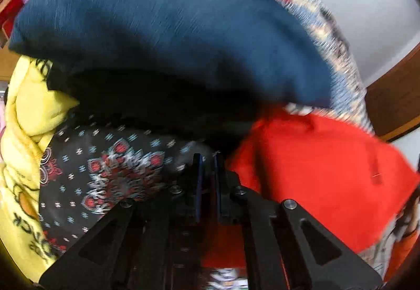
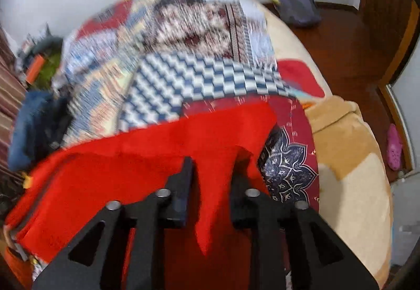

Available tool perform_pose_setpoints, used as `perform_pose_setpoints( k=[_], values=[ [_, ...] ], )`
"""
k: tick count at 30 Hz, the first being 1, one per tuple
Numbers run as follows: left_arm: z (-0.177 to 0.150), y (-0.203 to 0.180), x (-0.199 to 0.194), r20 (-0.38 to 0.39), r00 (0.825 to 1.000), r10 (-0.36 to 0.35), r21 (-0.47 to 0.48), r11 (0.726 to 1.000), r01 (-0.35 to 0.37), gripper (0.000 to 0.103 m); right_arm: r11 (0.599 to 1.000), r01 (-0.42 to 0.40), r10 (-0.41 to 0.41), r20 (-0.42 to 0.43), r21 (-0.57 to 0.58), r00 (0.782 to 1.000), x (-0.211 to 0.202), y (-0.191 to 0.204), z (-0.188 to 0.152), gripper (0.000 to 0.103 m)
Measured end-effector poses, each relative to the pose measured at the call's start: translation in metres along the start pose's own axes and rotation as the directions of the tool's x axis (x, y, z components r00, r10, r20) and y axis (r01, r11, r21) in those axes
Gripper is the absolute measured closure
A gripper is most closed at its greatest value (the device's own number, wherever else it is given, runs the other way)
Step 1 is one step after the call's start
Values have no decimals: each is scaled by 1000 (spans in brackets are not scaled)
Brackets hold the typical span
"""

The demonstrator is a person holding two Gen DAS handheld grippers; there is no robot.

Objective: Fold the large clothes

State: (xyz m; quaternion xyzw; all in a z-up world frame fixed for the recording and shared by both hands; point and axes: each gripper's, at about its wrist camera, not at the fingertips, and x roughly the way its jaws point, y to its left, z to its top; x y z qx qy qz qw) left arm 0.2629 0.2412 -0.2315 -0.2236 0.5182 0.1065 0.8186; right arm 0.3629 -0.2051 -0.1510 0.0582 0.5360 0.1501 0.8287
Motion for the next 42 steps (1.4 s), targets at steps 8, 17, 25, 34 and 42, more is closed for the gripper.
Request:
perform_pose_setpoints(
  k=[8, 17, 25, 34, 42],
  values=[
    [-23, 2, -33, 31, 999, 27, 107, 994, -30, 67, 994, 104, -101, 78, -34, 992, -50, -12, -12, 37],
    [-67, -30, -61, 37, 999, -4, 267, 964, -6, 53, 995, 62, -55, 98, -73, 994, -97, -5, -55, 36],
    [-105, -67, -42, -63, 998, -12, 396, 917, 36, 41, 981, -41, 41, -4, -190, 999, -71, 38, -102, 36],
    [-106, -126, -29, -101, 994, -47, 516, 852, 92, 41, 947, -129, 107, -89, -294, 990, -38, 92, -101, 36],
    [-33, -166, -43, 35, 997, -63, 585, 811, 31, 41, 911, -147, 159, -1, -385, 987, -53, 122, -48, 36]
  ],
)
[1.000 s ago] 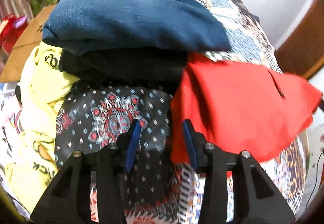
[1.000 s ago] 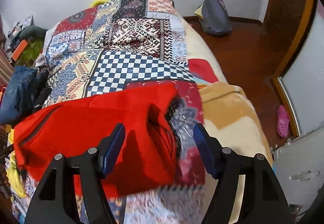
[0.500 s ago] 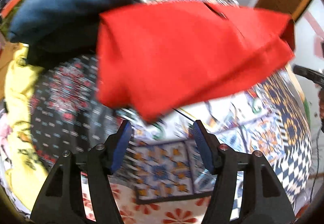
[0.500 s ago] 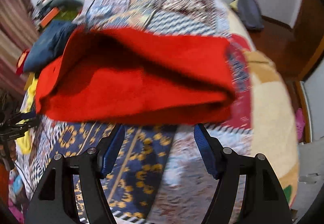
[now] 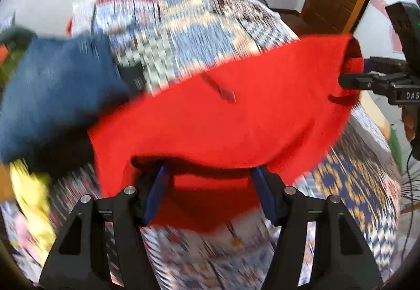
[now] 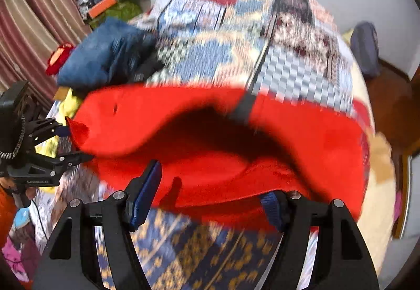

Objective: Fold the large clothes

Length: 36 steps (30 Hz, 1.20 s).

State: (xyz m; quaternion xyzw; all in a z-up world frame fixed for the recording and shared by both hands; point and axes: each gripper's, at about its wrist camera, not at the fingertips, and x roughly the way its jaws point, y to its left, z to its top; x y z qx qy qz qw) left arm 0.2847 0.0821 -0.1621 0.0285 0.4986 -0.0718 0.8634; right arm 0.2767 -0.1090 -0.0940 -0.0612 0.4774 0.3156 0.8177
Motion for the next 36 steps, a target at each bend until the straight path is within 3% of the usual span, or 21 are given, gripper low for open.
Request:
perform_pose_setpoints(
  k=[4, 7, 10, 13, 16, 18, 22, 27, 31, 36],
  values=[
    [46, 24, 0, 50, 996, 72, -42, 997, -70, 41, 995, 69, -74, 84, 66, 994, 1, -19, 44, 36],
    [75, 48, -17, 118, 990, 73, -154, 987, -54, 41, 985, 92, -116, 161, 149, 980, -11, -30, 68, 36],
    [86, 66, -44, 199, 978, 66, -218, 976, -21, 41, 974, 111, -158, 244, 197, 957, -33, -35, 81, 36],
    [82, 68, -60, 231, 970, 72, -217, 976, -20, 40, 978, 92, -144, 279, 188, 949, -48, -34, 81, 35],
    [70, 61, -55, 203, 977, 64, -189, 982, -25, 39, 981, 111, -150, 259, 158, 954, -46, -30, 70, 26],
    [59, 53, -43, 163, 985, 52, -159, 987, -26, 39, 985, 118, -144, 233, 125, 962, -36, -28, 62, 25],
    [29, 25, -11, 62, 998, 29, -68, 997, -25, 39, 988, 131, -139, 108, 80, 984, 1, -28, 34, 25],
    [1, -4, 36, -53, 999, 8, -5, 1000, -8, 39, 985, 151, -147, -51, 89, 988, 46, -41, -2, 25],
    [-17, -1, 48, -42, 999, -22, -88, 996, 18, 35, 969, 85, -82, -25, 234, 996, 40, -63, -23, 20],
    [-32, 27, 16, 11, 1000, -27, -246, 969, 29, 27, 934, 84, -103, 37, 348, 994, -4, -92, -49, 20]
  ],
)
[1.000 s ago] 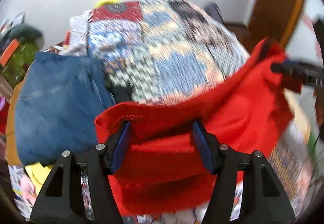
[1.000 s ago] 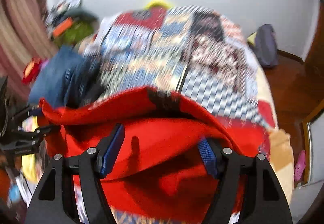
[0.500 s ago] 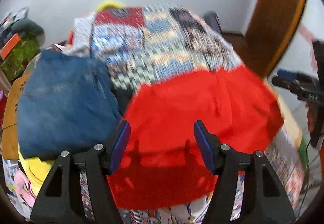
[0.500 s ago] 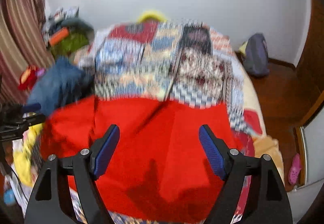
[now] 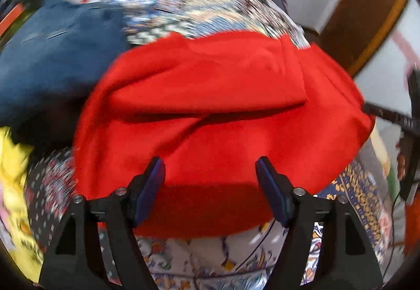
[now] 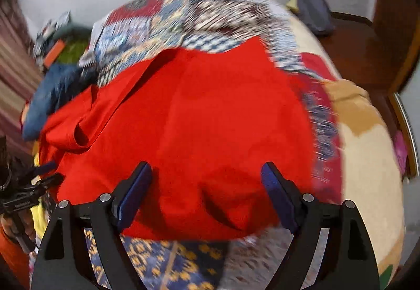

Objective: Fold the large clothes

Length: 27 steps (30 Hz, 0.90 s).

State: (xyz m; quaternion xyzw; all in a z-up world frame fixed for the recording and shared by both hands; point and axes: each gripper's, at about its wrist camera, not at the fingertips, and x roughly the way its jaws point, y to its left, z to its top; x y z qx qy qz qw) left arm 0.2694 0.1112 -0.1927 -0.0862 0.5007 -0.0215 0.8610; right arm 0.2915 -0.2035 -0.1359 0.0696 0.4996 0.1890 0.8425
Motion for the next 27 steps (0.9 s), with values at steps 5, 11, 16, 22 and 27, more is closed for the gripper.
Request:
perform_pose_setpoints(
  k=[5, 11, 16, 22, 27],
  values=[
    [-19, 46, -32, 70, 996, 64, -188, 981, -50, 9, 990, 13, -17, 26, 144, 1000, -29, -46, -19, 20],
    [-52, 89, -17, 0, 999, -44, -381, 924, 40, 7, 949, -35, 50, -41, 312, 998, -10, -71, -35, 20],
    [-62, 93, 7, 12, 973, -230, -493, 846, 206, 7, 916, -128, 162, -58, 379, 985, 19, -59, -31, 20],
    [-54, 89, 29, 65, 941, -331, -558, 770, 309, 10, 870, -146, 170, -7, 470, 985, 29, -62, -25, 21],
    [-46, 75, 25, 90, 967, -237, -510, 823, 249, 54, 849, -161, 174, 22, 503, 984, 29, -77, -24, 72]
  ],
)
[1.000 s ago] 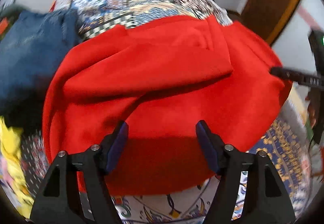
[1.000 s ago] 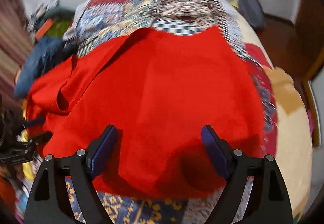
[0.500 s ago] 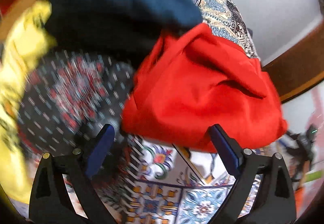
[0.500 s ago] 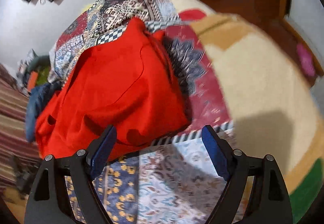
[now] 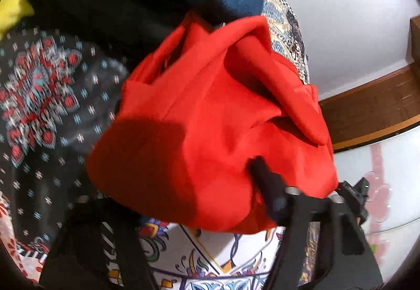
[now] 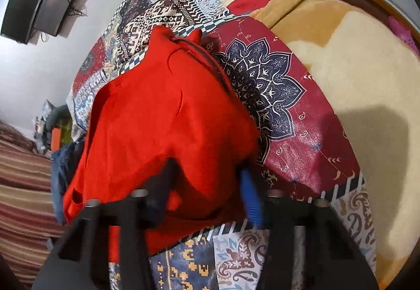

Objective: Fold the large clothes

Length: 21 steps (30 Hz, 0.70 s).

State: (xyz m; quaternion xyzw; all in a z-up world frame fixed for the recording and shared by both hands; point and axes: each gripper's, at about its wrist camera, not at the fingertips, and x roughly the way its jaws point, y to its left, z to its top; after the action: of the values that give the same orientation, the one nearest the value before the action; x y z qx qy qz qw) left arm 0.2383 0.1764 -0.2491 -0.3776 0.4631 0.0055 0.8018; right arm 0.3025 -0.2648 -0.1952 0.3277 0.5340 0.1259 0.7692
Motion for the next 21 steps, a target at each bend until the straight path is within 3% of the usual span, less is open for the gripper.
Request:
perform_pose_setpoints(
  k=[1, 3, 6, 14, 17, 21],
  values=[
    [0, -3, -2, 11, 1000, 8, 20, 1000, -8, 62, 1000, -23, 23, -1, 2, 1000, -3, -2, 0, 81],
    [-2, -16, -7, 31, 999, 29, 84, 996, -31, 82, 998, -52, 52, 10, -25, 999, -11, 1, -2, 87],
    [-6, -40, -19, 55, 997, 52, 188, 980, -62, 89, 994, -37, 42, 46, -99, 998, -30, 10, -8, 91],
    [-36, -67, -54, 1, 1000, -14, 344, 939, 13, 91, 987, 19, -8, 73, -159, 997, -88, -4, -43, 93],
    [-51, -62, -59, -24, 999, 36, 401, 916, -23, 89, 984, 59, -49, 60, -168, 997, -97, -15, -59, 93],
    [-64, -47, -57, -34, 985, 171, 470, 872, -135, 73, 954, 163, -146, 83, -250, 986, -105, -11, -74, 93]
  ],
)
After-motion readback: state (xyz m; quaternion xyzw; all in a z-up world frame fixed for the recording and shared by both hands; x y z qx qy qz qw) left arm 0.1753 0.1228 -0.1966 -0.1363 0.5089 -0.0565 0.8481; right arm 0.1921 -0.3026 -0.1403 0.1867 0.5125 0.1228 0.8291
